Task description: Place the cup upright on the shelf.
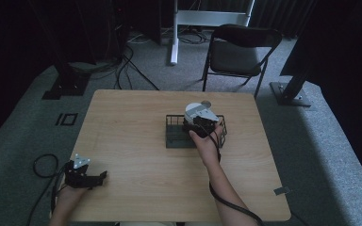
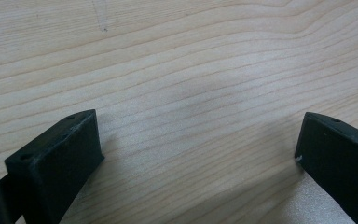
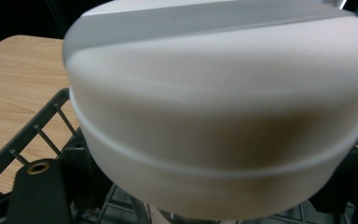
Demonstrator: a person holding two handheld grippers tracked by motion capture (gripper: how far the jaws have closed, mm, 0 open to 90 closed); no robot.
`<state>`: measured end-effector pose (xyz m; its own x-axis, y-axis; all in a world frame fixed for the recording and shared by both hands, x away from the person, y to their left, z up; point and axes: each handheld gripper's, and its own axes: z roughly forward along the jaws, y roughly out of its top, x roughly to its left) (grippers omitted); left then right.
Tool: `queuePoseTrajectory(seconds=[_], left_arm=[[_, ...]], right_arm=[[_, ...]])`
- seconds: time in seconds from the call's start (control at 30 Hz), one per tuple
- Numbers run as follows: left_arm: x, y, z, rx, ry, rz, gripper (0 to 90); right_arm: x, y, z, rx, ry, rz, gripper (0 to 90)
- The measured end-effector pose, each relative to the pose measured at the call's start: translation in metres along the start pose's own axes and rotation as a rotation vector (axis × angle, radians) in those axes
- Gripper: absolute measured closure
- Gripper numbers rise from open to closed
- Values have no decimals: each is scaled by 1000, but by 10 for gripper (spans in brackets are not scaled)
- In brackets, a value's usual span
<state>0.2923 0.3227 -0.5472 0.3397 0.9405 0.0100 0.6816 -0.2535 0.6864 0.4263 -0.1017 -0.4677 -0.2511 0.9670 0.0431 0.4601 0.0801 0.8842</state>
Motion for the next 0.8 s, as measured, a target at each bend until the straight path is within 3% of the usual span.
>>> queuePoseTrajectory(seconds=[0.8], left_arm=[[0,0,0,0,0,0,6]], right_arm=[[-1,0,10,38,-37,-6,183]])
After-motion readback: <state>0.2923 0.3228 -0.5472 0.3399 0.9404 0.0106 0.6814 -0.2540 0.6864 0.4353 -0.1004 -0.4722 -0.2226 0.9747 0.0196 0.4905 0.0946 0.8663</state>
